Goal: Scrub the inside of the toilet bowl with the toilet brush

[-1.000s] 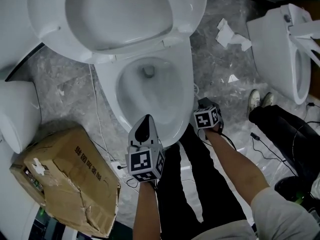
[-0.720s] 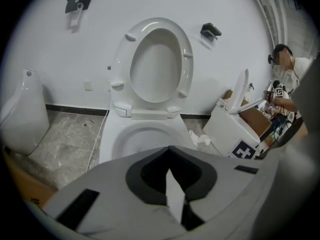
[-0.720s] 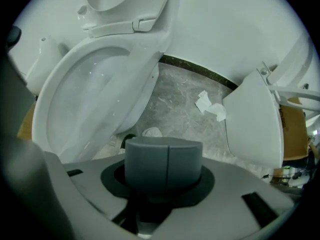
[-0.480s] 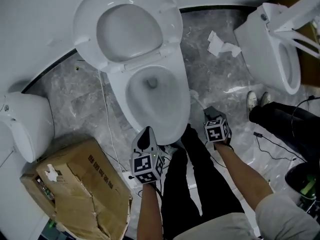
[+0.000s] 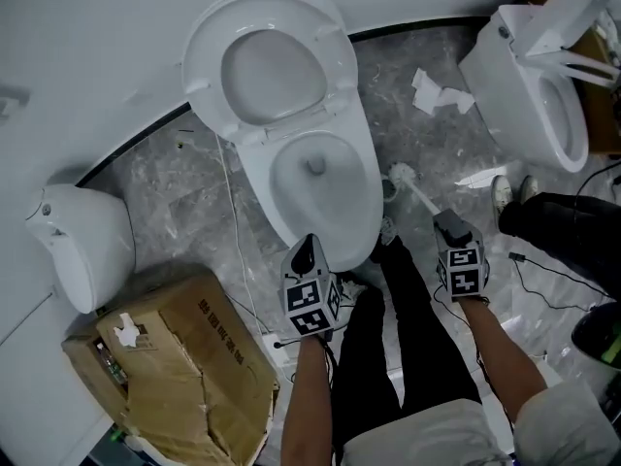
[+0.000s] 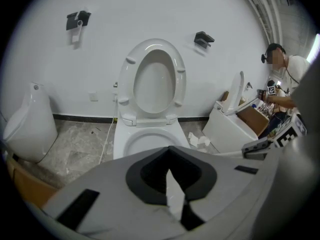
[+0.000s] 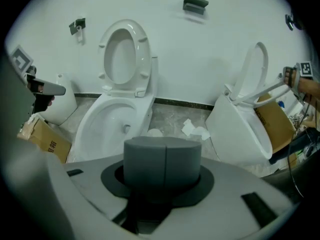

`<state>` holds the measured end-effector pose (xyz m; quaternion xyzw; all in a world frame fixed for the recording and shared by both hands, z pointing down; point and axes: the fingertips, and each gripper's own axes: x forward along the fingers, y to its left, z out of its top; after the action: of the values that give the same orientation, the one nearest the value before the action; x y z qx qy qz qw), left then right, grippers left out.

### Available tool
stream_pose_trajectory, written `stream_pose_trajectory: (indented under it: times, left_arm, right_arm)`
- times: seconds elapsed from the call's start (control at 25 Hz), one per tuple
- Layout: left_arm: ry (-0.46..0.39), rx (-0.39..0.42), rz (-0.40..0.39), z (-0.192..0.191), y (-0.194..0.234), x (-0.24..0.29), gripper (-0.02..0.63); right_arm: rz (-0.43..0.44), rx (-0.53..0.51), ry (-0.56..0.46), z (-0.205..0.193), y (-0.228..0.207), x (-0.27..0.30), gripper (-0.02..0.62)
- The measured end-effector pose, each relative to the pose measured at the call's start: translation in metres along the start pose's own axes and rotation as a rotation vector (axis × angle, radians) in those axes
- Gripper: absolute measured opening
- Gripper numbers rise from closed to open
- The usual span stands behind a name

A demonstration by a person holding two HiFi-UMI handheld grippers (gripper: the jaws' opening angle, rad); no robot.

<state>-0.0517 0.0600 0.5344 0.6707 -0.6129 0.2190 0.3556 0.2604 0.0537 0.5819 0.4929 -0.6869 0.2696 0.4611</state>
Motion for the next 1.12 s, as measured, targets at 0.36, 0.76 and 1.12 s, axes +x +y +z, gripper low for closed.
stream_pose_trajectory:
  times: [0.36,0.76,1.12]
  left_arm:
    - [-0.023,-0.016,0.022,0.025,-0.005,-0.027,0.029]
    - [-0.034,-0.049,0.053,0.026,0.02,-0.026,0.029]
    - [-0.063,-0.077,0.078,0.013,0.037,-0.012,0.029]
  right_arm:
    - [0.017,0.004,-0.116,0.062,0.019,-0.058,0.175]
    - [0.217,-0.224,-0.171,0.107,0.1,-0.027,0.175]
    - [0.212,-0.565,-0.078,0.118,0.104,0.045,0.175]
